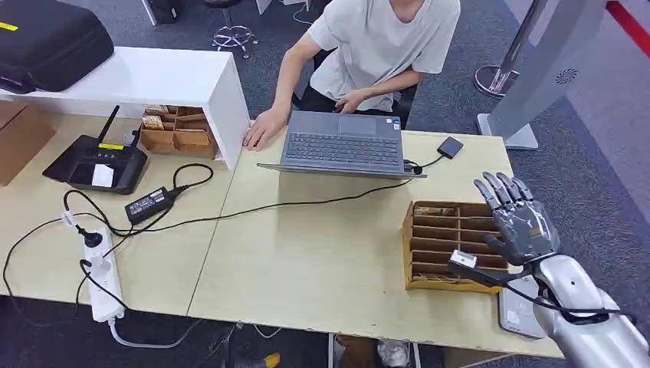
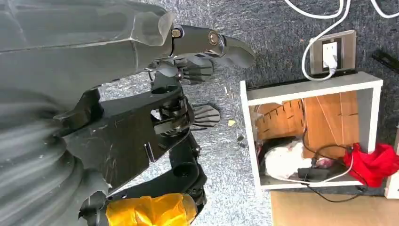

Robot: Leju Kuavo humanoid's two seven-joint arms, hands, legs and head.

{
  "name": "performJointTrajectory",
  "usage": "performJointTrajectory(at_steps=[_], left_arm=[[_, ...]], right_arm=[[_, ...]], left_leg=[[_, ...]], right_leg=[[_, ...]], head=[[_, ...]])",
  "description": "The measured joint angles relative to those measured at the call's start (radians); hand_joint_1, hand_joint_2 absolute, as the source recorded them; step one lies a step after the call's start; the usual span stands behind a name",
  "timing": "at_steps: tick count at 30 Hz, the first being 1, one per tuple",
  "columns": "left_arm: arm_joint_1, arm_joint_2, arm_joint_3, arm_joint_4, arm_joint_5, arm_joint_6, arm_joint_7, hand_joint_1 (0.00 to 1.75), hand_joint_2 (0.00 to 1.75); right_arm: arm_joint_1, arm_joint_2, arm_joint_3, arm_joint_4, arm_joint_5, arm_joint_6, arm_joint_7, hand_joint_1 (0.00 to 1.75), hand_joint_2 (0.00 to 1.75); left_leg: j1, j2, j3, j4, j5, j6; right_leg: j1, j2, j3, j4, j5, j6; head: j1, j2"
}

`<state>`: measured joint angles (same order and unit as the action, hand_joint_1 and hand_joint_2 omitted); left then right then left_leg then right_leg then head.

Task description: Pass the card to the sensor for recognition and then transmit it.

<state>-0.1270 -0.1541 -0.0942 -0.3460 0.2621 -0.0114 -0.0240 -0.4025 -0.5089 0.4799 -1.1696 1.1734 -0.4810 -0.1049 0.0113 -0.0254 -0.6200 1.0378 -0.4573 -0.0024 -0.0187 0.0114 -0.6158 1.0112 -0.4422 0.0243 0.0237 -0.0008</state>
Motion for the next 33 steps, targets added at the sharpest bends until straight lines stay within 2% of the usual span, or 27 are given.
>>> performJointTrajectory(at_steps=[16, 33], left_arm=[[0.0, -0.001, 0.0, 0.0, 0.0, 0.003, 0.0, 0.0, 1.75], [0.0, -0.006, 0.0, 0.0, -0.002, 0.003, 0.0, 0.0, 1.75]], right_arm=[[0.001, 0.002, 0.001, 0.002, -0.003, 0.001, -0.009, 0.0, 1.75], [0.0, 0.027, 0.017, 0.027, 0.008, 0.001, -0.011, 0.0, 1.75]], left_leg=[[0.0, 0.0, 0.0, 0.0, 0.0, 0.0], [0.0, 0.0, 0.0, 0.0, 0.0, 0.0]], right_leg=[[0.0, 0.0, 0.0, 0.0, 0.0, 0.0], [0.0, 0.0, 0.0, 0.0, 0.0, 0.0]], head=[[0.0, 0.0], [0.0, 0.0]])
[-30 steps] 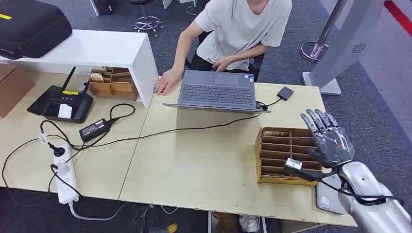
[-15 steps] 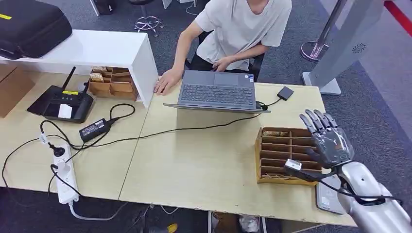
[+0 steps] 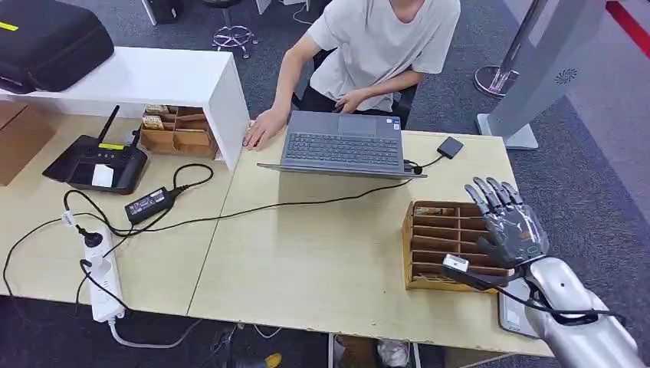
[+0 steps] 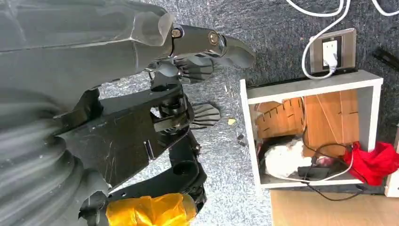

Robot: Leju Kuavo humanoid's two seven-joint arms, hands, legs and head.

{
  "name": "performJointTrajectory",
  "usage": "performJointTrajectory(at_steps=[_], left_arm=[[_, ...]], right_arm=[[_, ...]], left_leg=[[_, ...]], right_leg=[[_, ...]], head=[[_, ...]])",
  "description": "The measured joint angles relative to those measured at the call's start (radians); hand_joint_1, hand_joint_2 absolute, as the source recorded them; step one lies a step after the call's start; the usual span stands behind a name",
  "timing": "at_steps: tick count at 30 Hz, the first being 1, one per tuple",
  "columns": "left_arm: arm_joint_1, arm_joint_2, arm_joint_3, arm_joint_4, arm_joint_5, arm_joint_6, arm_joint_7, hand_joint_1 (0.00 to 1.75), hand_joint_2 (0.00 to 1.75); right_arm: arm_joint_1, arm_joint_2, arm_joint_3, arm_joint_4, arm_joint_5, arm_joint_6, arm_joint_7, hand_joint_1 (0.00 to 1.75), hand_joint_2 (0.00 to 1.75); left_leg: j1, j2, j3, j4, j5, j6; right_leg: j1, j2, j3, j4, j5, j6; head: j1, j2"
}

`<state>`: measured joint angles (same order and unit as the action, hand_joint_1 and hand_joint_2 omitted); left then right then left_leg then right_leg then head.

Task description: Pass the card to the sensor for recognition and then transmit it.

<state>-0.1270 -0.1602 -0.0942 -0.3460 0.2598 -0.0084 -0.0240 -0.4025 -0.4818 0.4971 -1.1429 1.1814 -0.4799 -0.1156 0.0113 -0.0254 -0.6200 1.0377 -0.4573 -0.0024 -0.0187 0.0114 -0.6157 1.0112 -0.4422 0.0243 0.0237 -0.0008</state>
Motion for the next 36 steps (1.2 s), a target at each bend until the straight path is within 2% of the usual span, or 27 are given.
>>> performJointTrajectory(at_steps=[10, 11, 30, 36], left_arm=[[0.0, 0.0, 0.0, 0.0, 0.0, 0.003, 0.0, 0.0, 1.75], [0.0, 0.0, 0.0, 0.0, 0.0, 0.003, 0.0, 0.0, 1.75], [0.001, -0.003, 0.0, 0.0, 0.002, 0.003, -0.005, 0.0, 1.75], [0.003, -0.005, 0.0, 0.0, 0.003, 0.004, -0.008, 0.0, 1.75]], right_arm=[[0.0, 0.0, 0.0, 0.001, -0.001, 0.0, 0.003, 0.0, 1.75], [0.0, 0.0, 0.0, 0.001, -0.001, 0.0, 0.003, 1.75, 1.75], [0.002, 0.0, 0.0, -0.001, -0.02, 0.003, -0.002, 1.75, 1.75], [0.004, 0.0, 0.0, -0.008, -0.055, 0.014, -0.022, 1.75, 1.75]], left_leg=[[0.0, 0.0, 0.0, 0.0, 0.0, 0.0], [0.0, 0.0, 0.0, 0.0, 0.0, 0.0], [0.0, 0.0, 0.0, 0.0, 0.0, 0.0], [0.0, 0.0, 0.0, 0.0, 0.0, 0.0]], right_leg=[[0.0, 0.0, 0.0, 0.0, 0.0, 0.0], [0.0, 0.0, 0.0, 0.0, 0.0, 0.0], [0.0, 0.0, 0.0, 0.0, 0.0, 0.0], [0.0, 0.0, 0.0, 0.0, 0.0, 0.0]], head=[[0.0, 0.0], [0.0, 0.0], [0.0, 0.0], [0.0, 0.0]])
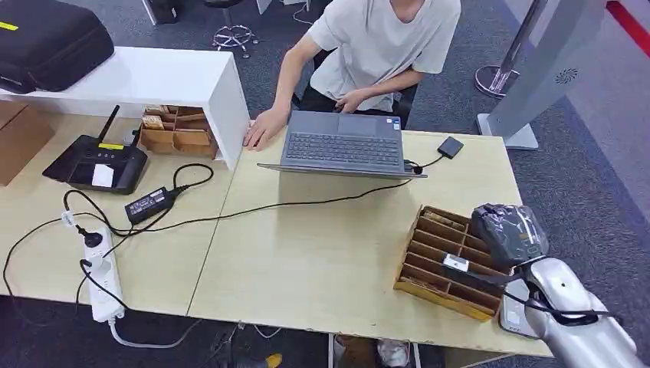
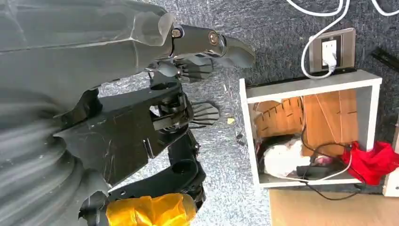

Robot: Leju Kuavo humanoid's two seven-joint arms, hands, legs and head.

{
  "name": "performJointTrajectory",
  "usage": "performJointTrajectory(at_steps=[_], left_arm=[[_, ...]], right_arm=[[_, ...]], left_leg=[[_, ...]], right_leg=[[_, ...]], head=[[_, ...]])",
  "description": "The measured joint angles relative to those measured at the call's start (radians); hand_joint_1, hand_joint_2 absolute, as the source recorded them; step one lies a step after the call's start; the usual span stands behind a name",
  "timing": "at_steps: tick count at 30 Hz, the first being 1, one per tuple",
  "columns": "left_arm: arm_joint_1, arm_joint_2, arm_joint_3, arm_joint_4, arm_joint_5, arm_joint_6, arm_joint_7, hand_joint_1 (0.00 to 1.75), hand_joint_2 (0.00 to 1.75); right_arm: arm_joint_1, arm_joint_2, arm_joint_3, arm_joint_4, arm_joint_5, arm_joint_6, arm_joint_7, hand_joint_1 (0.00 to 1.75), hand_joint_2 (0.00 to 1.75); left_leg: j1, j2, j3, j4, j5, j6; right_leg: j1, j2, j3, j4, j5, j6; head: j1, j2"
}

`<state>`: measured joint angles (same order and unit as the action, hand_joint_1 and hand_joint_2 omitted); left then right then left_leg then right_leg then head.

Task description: Pass the card to the sensor for recognition and then transmit it.

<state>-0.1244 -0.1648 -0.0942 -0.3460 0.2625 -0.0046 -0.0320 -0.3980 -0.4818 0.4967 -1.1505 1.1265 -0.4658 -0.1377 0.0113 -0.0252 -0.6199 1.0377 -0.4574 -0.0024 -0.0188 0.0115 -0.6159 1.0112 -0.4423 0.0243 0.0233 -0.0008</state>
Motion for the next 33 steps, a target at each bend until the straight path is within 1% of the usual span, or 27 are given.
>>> performJointTrajectory(at_steps=[13, 15, 16, 29, 33], left_arm=[[0.0, -0.001, 0.0, 0.0, 0.002, 0.0, 0.0, 0.0, 1.75], [0.0, -0.001, 0.0, 0.0, 0.002, 0.0, 0.0, 0.0, 1.75], [0.0, -0.001, 0.0, 0.0, 0.002, 0.0, -0.001, 0.0, 1.75], [0.0, -0.005, 0.0, 0.0, -0.006, 0.023, -0.006, 0.0, 1.75], [0.0, -0.006, 0.0, 0.0, -0.008, 0.029, -0.006, 0.0, 1.75]], right_arm=[[0.005, 0.0, 0.0, -0.006, -0.016, 0.006, -0.01, 1.75, 1.75], [0.005, 0.0, -0.001, -0.008, -0.017, 0.008, -0.01, 1.71, 1.75], [0.005, 0.0, -0.001, -0.008, -0.017, 0.008, -0.011, 1.66, 1.75], [0.008, 0.0, -0.001, -0.02, -0.005, 0.012, -0.011, 1.66, 1.75], [-0.022, 0.0, -0.001, -0.027, 0.001, 0.01, -0.011, 1.66, 1.75]], left_leg=[[0.0, 0.0, 0.0, 0.0, 0.0, 0.0], [0.0, 0.0, 0.0, 0.0, 0.0, 0.0], [0.0, 0.0, 0.0, 0.0, 0.0, 0.0], [0.0, 0.0, 0.0, 0.0, 0.0, 0.0], [0.0, 0.0, 0.0, 0.0, 0.0, 0.0]], right_leg=[[0.0, 0.0, 0.0, 0.0, 0.0, 0.0], [0.0, 0.0, 0.0, 0.0, 0.0, 0.0], [0.0, 0.0, 0.0, 0.0, 0.0, 0.0], [0.0, 0.0, 0.0, 0.0, 0.0, 0.0], [0.0, 0.0, 0.0, 0.0, 0.0, 0.0]], head=[[0.0, 0.0], [0.0, 0.0], [0.0, 0.0], [0.0, 0.0], [0.0, 0.0]])
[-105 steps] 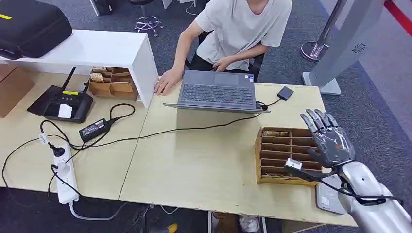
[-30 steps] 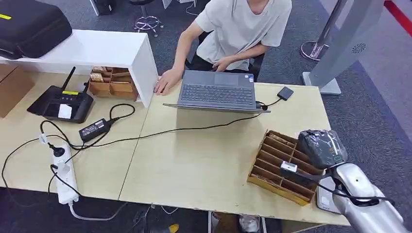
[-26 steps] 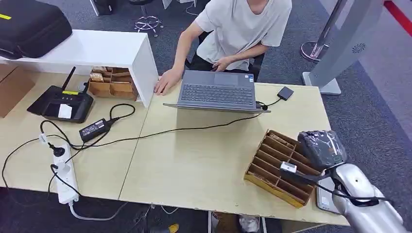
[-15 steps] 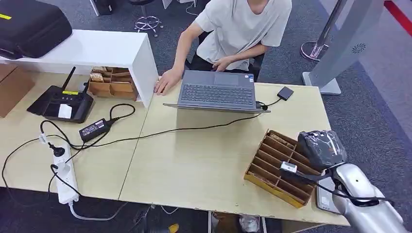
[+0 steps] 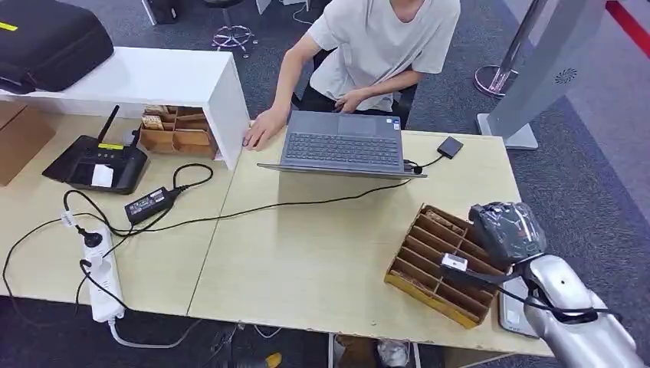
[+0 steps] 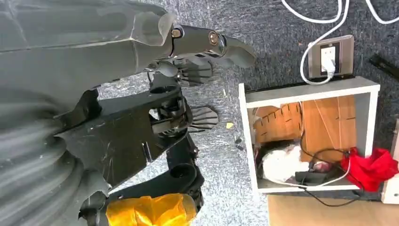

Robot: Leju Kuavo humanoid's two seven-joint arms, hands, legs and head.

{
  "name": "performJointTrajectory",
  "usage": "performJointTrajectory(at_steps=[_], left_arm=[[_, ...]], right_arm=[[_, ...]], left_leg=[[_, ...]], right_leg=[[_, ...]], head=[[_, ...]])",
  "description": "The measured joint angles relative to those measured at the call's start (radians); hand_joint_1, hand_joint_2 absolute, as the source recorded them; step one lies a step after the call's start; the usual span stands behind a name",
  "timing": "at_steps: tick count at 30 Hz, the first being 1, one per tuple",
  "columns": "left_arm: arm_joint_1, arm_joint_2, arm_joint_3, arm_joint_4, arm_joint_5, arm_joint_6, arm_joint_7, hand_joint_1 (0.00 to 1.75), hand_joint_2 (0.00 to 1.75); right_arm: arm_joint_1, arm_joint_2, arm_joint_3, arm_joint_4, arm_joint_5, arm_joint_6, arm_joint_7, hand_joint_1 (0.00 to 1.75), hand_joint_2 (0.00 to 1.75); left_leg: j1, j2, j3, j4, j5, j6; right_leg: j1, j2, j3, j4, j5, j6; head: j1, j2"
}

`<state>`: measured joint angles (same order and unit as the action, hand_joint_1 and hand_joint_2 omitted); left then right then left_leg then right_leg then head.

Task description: Pass the card to the sensor for recognition and then transmit it.

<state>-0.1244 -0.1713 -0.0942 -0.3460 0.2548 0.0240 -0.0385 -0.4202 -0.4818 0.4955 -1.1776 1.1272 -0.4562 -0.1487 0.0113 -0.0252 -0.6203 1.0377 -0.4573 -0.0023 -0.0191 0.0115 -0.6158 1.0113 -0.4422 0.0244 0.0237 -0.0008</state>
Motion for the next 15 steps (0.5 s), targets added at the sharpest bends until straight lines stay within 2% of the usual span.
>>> performJointTrajectory(at_steps=[8, 15], left_arm=[[-0.002, -0.004, 0.0, 0.0, 0.001, 0.0, 0.008, 0.0, 1.75], [-0.005, -0.011, 0.0, 0.0, 0.005, 0.002, 0.015, 0.0, 1.75]], right_arm=[[-0.132, 0.002, 0.005, -0.023, 0.003, 0.034, 0.0, 1.66, 1.75], [-0.188, 0.014, 0.019, -0.023, 0.004, 0.034, 0.0, 1.66, 1.75]], left_leg=[[0.0, 0.0, 0.0, 0.0, 0.0, 0.0], [0.0, -0.001, 0.0, 0.0, 0.0, 0.0]], right_leg=[[0.0, 0.0, 0.0, 0.0, 0.0, 0.0], [0.0, 0.0, 0.0, 0.0, 0.0, 0.0]], head=[[0.0, 0.0], [0.0, 0.0]])
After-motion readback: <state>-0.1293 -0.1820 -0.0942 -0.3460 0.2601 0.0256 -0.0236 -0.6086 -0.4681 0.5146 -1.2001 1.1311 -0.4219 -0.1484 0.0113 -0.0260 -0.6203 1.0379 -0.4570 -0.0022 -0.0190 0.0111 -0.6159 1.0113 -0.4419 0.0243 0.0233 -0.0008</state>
